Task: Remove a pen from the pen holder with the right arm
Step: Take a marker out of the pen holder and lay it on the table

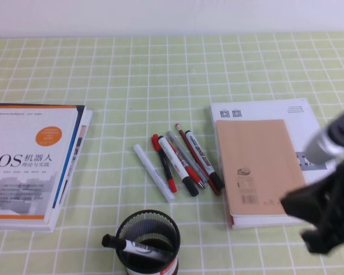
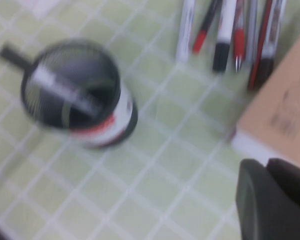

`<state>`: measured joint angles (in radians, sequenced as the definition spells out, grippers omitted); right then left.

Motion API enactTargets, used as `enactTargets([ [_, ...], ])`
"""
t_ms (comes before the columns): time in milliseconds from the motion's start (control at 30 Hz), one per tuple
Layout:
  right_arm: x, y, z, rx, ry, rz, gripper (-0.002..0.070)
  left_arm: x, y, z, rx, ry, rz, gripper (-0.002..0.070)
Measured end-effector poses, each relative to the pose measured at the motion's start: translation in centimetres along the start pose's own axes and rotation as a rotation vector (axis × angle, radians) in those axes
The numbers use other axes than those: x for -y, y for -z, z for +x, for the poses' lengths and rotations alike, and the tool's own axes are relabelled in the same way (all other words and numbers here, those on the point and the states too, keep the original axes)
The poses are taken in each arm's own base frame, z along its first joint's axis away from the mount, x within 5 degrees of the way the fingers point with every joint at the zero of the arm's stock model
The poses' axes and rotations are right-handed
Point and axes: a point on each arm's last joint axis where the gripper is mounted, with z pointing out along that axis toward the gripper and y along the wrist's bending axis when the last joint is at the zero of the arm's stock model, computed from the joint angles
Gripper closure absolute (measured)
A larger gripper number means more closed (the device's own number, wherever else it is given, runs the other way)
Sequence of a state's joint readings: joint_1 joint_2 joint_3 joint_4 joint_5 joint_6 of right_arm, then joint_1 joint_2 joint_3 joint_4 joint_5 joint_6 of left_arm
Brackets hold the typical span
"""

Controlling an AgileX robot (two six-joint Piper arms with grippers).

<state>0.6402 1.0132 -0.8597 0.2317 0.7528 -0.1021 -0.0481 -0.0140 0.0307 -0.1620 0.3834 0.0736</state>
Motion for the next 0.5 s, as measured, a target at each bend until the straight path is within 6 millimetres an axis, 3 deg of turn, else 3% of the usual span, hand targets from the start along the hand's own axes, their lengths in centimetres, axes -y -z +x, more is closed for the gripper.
enactTargets([
  [167,0.0,1.8,2.6,-0.014,0.025,0.01,0.0688,0.0,0.0,0.0,0.0,0.0,0.0,0.0683],
  [500,1.3,0.8,6.6,0.111,0.038,0.081,0.0688,0.0,0.0,0.0,0.0,0.0,0.0,0.0683],
])
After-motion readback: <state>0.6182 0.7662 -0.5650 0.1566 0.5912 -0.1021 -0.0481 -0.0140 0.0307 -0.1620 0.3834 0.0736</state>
